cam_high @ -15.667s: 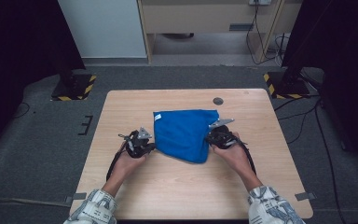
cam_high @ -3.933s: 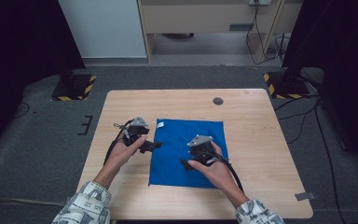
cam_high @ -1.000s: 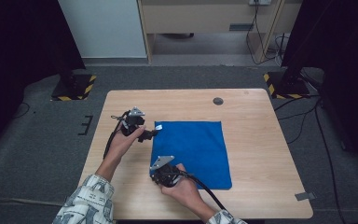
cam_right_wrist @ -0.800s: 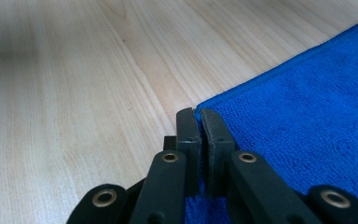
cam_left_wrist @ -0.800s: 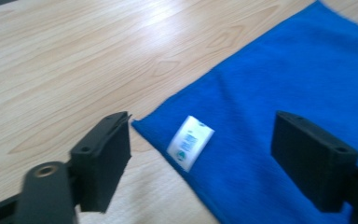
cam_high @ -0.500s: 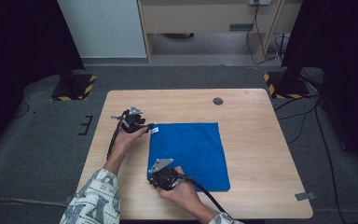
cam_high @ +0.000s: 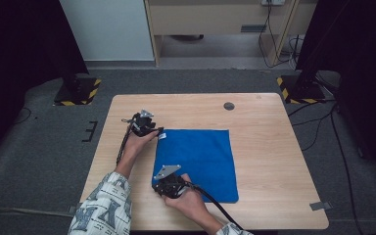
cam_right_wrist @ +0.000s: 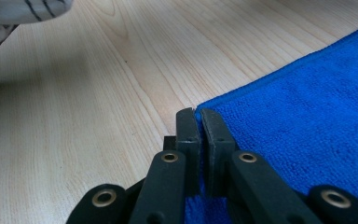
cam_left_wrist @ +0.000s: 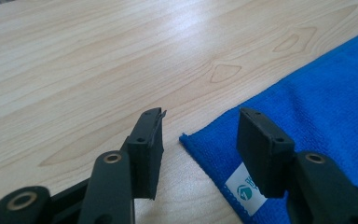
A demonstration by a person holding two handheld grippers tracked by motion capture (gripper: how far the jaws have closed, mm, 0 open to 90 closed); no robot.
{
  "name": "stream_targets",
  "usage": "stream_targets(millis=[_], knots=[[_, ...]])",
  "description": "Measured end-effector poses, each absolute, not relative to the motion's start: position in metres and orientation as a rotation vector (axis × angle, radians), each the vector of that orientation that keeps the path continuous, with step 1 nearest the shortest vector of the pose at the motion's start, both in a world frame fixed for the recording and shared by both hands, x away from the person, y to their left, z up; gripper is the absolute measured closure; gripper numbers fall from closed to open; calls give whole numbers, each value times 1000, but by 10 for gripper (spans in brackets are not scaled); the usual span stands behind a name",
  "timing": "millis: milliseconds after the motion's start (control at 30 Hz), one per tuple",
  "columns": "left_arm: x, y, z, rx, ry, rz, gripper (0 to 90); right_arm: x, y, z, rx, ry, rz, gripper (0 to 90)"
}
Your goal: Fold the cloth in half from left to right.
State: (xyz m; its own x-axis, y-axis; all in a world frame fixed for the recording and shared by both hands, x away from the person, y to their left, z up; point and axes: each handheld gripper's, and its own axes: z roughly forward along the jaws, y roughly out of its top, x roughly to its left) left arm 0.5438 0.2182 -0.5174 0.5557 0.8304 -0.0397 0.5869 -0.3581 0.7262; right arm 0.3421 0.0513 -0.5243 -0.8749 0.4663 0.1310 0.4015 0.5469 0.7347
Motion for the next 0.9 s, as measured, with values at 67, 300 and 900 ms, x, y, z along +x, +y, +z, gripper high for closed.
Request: stream_targets(millis=[67, 300, 900], knots=[[546, 217, -519, 2072, 1141, 435, 506, 342, 51, -525, 758, 2696, 1244, 871], [551, 214, -527, 2109, 1161, 415, 499, 342, 51, -524, 763, 2694, 1246, 870], [538, 207, -526, 2100, 1109, 391, 886, 344, 49, -522, 777, 2679, 1237, 868]])
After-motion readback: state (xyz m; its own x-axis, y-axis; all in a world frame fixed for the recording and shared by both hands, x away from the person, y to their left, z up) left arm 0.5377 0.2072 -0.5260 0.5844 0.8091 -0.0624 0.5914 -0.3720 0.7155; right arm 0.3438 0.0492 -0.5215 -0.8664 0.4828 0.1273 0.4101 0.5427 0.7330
